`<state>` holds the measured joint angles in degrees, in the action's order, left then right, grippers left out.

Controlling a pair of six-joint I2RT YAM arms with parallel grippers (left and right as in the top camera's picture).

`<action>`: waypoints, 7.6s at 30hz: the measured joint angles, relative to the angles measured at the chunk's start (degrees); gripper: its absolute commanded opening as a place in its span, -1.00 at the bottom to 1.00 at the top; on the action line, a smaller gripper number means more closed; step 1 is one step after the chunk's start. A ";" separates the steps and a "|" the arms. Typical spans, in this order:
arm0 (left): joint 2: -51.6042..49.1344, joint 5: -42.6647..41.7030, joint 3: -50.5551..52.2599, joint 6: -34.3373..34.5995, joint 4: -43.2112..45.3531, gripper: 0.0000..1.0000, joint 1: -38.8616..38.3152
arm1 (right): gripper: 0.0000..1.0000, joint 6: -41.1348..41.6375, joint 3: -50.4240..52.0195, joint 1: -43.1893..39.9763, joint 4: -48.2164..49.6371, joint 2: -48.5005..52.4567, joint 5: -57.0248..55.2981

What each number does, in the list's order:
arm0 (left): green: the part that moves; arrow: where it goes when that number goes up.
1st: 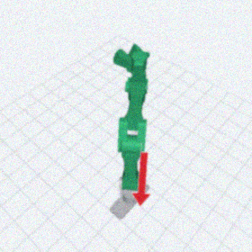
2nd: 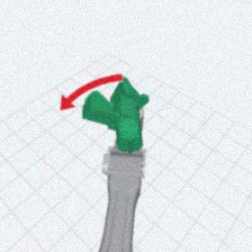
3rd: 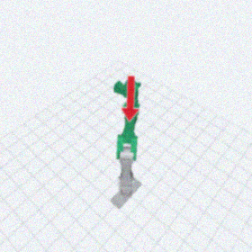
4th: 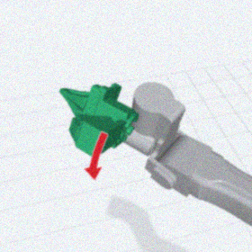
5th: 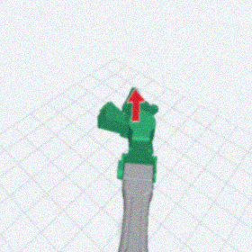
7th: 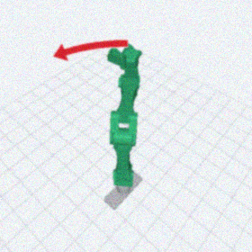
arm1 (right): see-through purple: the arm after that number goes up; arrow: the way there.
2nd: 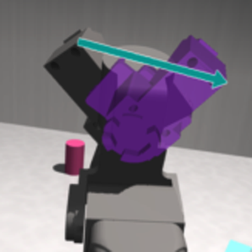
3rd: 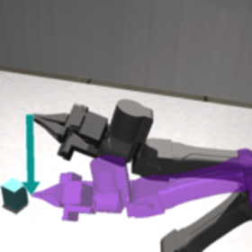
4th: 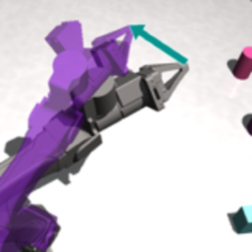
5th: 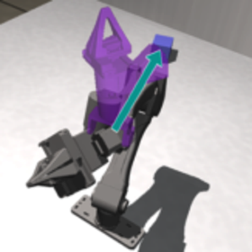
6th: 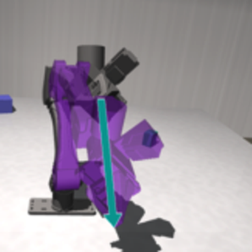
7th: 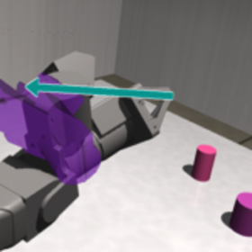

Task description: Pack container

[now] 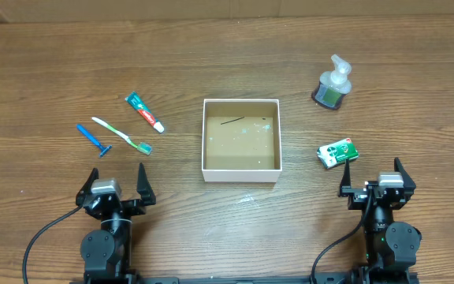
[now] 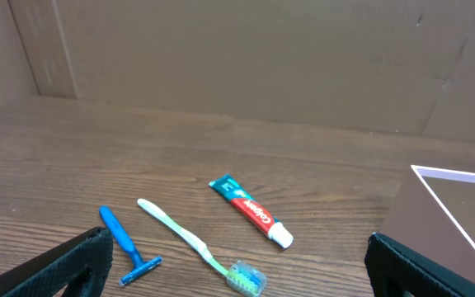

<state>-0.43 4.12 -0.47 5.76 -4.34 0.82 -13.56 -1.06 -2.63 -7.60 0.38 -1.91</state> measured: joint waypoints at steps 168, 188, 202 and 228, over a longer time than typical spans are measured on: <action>-0.28 -2.43 -9.60 2.89 -40.65 1.00 1.09 | 1.00 14.99 -71.69 1.55 -12.57 93.11 7.17; -0.28 -2.43 -9.60 2.89 -40.68 1.00 1.09 | 0.39 15.13 -71.69 1.55 -9.53 102.36 9.01; -0.28 -2.43 -9.60 2.89 -40.68 1.00 1.09 | -0.79 14.80 -71.76 1.53 -7.58 102.75 8.55; -0.28 -2.43 -9.60 2.89 -40.65 1.00 1.09 | -0.92 14.75 -86.82 10.67 -27.96 85.55 8.50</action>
<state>-0.71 1.69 -10.07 8.64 -44.99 1.91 1.19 -87.88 8.03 -35.55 85.93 6.59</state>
